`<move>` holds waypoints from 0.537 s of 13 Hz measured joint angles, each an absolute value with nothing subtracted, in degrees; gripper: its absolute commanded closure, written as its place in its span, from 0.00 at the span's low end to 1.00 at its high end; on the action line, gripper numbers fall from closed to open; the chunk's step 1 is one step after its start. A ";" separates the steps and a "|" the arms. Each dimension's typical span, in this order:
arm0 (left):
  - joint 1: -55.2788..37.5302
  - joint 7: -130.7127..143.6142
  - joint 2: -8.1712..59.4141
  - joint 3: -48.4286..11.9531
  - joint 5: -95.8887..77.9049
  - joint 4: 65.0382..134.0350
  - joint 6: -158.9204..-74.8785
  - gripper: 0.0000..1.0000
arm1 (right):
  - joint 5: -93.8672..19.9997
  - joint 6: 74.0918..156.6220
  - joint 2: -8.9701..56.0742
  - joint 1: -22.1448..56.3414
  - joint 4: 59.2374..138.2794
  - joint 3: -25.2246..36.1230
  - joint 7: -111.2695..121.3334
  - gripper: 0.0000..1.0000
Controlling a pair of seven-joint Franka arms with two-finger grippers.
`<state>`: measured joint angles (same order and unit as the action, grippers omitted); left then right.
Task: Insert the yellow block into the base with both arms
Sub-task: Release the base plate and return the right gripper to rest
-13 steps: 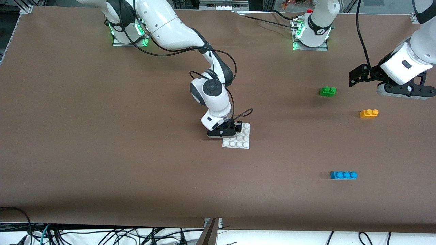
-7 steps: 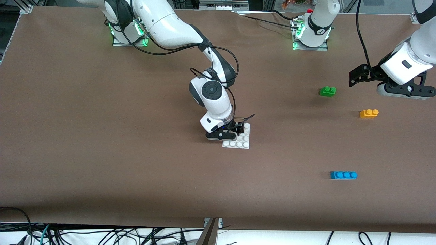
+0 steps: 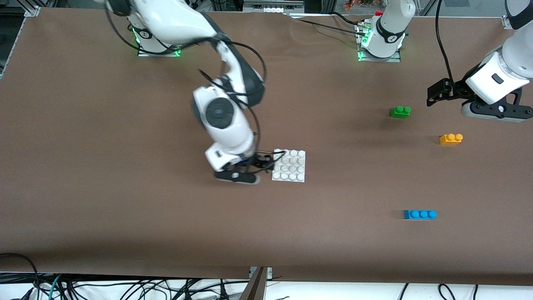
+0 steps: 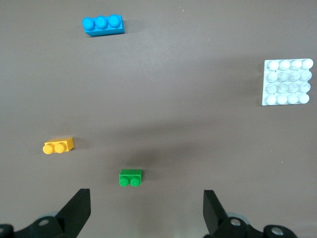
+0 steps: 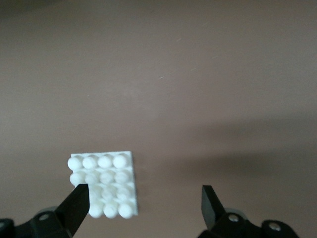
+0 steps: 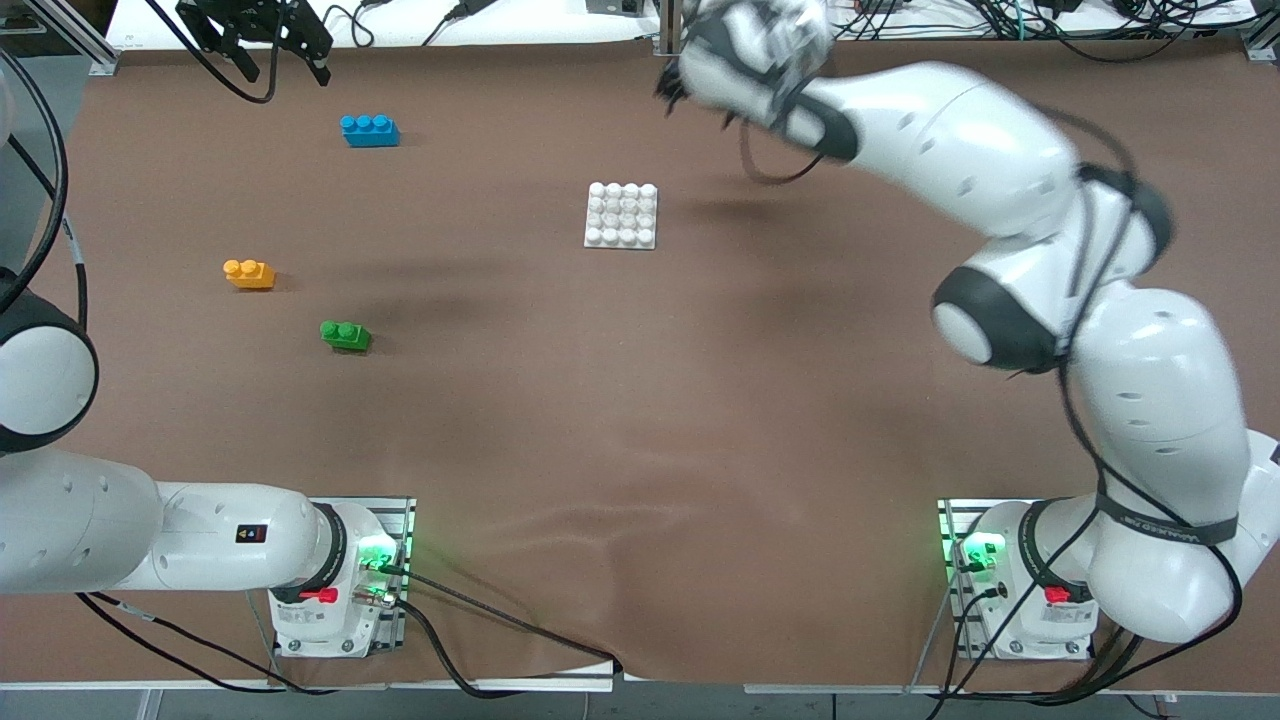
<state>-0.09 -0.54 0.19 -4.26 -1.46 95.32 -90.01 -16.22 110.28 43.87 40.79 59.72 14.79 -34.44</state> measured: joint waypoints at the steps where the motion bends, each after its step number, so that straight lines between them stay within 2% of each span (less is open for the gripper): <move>1: -0.09 -0.54 0.20 -4.28 -1.46 95.31 -90.01 0.00 | -16.21 105.88 39.68 38.32 61.18 14.87 -30.62 0.00; 7: -0.08 -0.54 0.21 -4.27 -1.46 95.28 -88.45 0.00 | -11.69 85.38 15.65 20.50 74.26 14.65 -7.45 0.00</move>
<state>-0.08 -0.54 0.21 -4.27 -1.46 95.28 -88.45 -11.69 85.38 15.65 20.50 74.26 14.65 -7.45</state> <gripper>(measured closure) 0.000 0.000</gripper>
